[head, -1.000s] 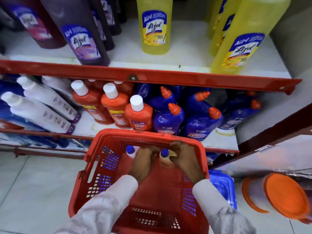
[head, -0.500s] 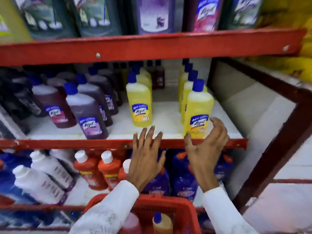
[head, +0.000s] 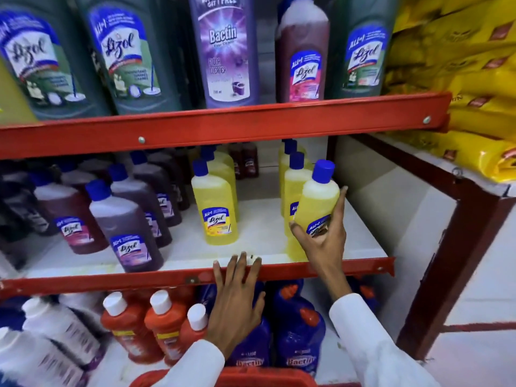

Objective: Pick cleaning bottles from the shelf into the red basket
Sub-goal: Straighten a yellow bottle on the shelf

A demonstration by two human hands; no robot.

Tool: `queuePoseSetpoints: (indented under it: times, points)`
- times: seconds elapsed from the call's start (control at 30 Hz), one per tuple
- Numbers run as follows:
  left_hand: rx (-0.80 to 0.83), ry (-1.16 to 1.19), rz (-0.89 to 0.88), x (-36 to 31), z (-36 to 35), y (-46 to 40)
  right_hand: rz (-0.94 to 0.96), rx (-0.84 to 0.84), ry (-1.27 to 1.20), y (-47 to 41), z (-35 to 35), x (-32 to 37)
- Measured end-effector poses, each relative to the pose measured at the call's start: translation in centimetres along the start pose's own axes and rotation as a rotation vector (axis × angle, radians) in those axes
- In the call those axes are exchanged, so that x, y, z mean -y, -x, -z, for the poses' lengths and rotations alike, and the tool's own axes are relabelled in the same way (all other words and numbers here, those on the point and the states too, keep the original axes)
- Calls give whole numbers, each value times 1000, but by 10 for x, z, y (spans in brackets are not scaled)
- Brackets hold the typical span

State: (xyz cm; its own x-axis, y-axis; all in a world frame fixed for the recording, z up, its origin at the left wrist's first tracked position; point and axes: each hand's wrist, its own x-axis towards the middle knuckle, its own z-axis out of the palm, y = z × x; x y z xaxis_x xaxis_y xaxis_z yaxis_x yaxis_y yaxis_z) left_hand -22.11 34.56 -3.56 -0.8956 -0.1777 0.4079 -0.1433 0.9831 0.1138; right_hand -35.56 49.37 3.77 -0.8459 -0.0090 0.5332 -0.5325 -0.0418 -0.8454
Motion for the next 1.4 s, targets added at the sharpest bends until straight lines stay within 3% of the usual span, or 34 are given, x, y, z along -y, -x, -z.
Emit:
queuePoseSetpoints:
  times: [0.1, 0.2, 0.3, 0.4, 0.47, 0.53, 0.6, 0.7, 0.77, 1.0, 1.4]
  points:
    - [-8, 32, -1, 1, -3, -1, -101, 83, -506, -6, 10, 13]
    - [-23, 66, -11, 3, -7, -1, -248, 414, -1080, -6, 20, 36]
    - [-41, 72, -18, 6, -10, -1, -228, 654, -1322, -4, 27, 57]
    - [-45, 69, -15, 8, -12, -2, -245, 646, -1393, 0, 33, 66]
    - [-36, 67, -12, 8, -12, -2, -285, 495, -1247, 1, 35, 69]
    - [-34, 69, -8, 9, -11, -2, -327, 235, -943, 2, 36, 72]
    - [-35, 81, -4, 8, -9, -2, -235, 2, -591, 3, 33, 71]
    - [-27, 90, 4, 8, -7, -2, -3, -77, -172, 4, 24, 60]
    - [-17, 86, 8, 7, -6, -2, 39, -127, -28, 4, 17, 50]
    - [-1, 118, 21, 7, -2, -2, -61, -255, 151, 2, -14, 34]
    - [17, 78, 30, 3, 1, -2, -156, -110, 207, -10, -23, 12]
